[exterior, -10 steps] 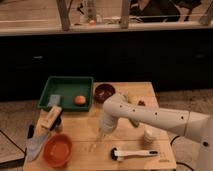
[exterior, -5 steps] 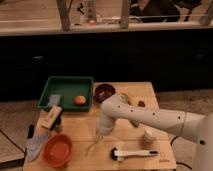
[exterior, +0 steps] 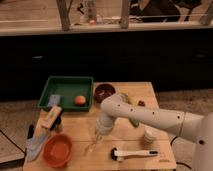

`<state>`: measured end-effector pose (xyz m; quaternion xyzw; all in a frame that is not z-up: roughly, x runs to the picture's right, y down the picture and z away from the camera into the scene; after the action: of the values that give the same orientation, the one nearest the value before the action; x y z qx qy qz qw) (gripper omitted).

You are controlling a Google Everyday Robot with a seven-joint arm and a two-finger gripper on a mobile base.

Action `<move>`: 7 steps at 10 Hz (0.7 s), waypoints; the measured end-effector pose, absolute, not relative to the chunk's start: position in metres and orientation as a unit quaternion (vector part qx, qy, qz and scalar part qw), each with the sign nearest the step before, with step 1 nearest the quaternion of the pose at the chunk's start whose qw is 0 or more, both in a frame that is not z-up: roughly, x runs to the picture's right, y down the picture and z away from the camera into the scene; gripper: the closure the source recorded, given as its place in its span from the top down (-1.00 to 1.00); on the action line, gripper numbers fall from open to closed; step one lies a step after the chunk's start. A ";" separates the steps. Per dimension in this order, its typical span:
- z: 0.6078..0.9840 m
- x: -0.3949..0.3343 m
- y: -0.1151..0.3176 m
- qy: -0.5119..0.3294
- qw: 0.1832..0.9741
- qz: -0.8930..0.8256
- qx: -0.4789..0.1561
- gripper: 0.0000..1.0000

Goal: Place fork in table surface

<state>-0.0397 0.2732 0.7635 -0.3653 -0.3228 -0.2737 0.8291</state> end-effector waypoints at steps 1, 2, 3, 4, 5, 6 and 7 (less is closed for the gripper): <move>0.762 -0.040 0.273 -0.323 0.829 -0.274 -0.366 0.56; 0.762 -0.042 0.271 -0.323 0.829 -0.274 -0.365 0.60; 0.761 -0.043 0.270 -0.324 0.828 -0.274 -0.366 0.60; 0.761 -0.043 0.268 -0.324 0.828 -0.273 -0.366 0.60; 0.761 -0.044 0.267 -0.324 0.828 -0.273 -0.367 0.60; 0.762 -0.045 0.266 -0.325 0.827 -0.274 -0.367 0.60; 0.762 -0.045 0.265 -0.326 0.827 -0.274 -0.368 0.60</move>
<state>-0.0453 0.2649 0.7623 -0.3677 -0.3259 -0.2742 0.8267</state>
